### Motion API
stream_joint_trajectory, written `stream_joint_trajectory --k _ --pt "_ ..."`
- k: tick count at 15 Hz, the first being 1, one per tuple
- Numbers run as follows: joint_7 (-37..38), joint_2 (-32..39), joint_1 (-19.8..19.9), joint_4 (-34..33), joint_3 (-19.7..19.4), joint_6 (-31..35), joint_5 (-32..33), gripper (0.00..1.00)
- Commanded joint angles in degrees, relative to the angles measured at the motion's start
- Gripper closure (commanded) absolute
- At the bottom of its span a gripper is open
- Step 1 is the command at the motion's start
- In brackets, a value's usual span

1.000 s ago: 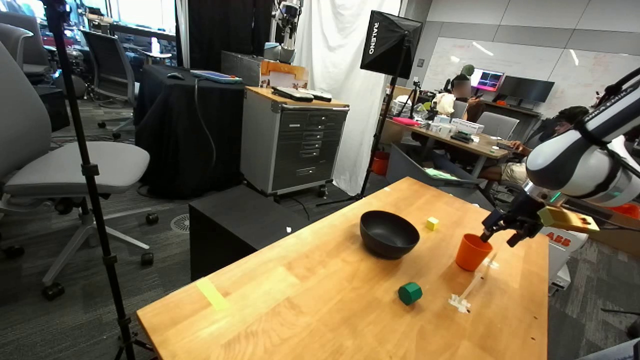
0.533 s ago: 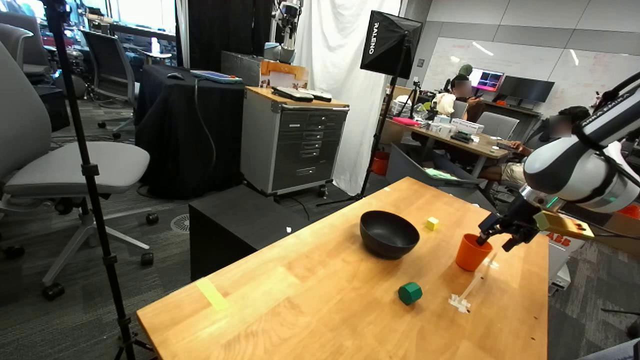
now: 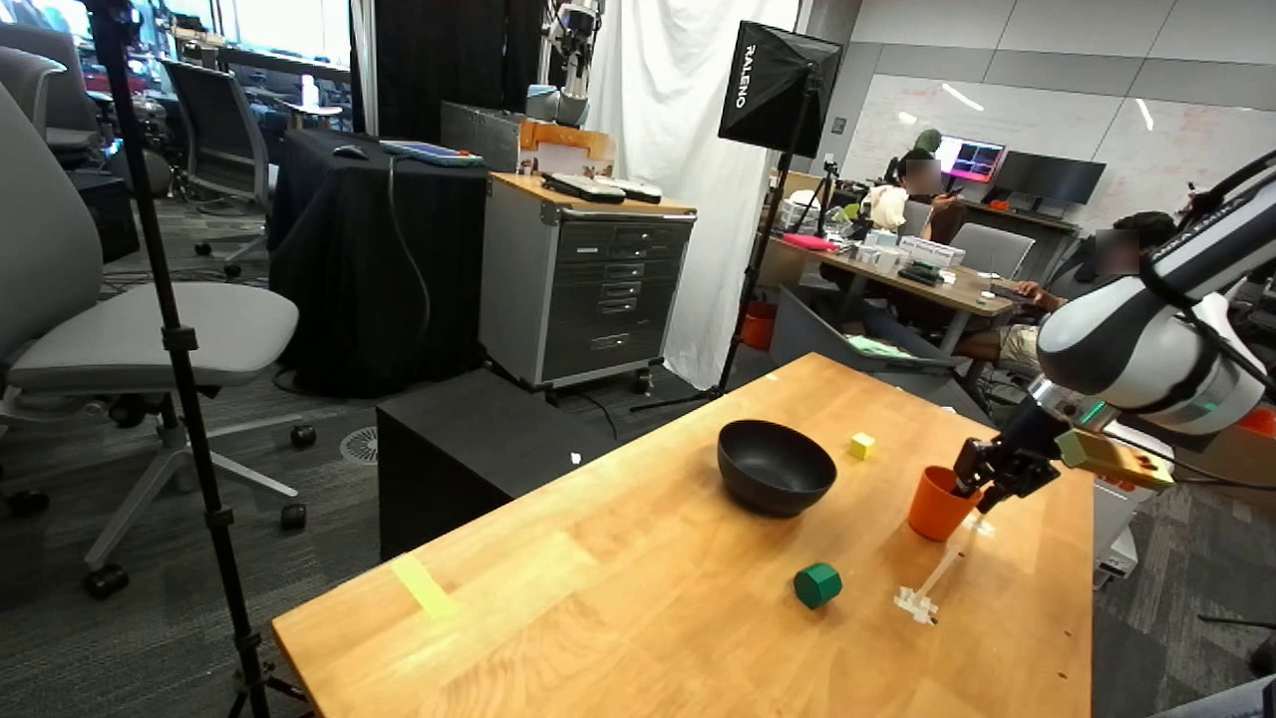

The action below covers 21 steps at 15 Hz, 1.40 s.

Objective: Pour the contents in the cup into the bowl

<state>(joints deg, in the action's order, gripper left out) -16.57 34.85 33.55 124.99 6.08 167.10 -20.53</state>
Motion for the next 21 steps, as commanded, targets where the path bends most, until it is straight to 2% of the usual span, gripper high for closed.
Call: stream_joint_trajectory --k 1,2,5,10,15,21 --pt "-0.5 1.2 2.9 -1.2 3.2 1.9 -0.9 0.85" --pt "-0.2 1.3 3.1 -1.0 3.5 2.4 -0.7 0.91" --pt "0.7 1.8 3.3 -0.6 4.1 5.5 -0.3 0.97" --pt "3.9 2.9 2.8 -0.1 4.3 11.3 1.5 0.93" --pt "5.8 2.9 3.5 0.3 5.0 12.5 3.3 0.94" --pt "8.3 1.8 5.3 1.0 7.7 14.9 3.8 0.93"
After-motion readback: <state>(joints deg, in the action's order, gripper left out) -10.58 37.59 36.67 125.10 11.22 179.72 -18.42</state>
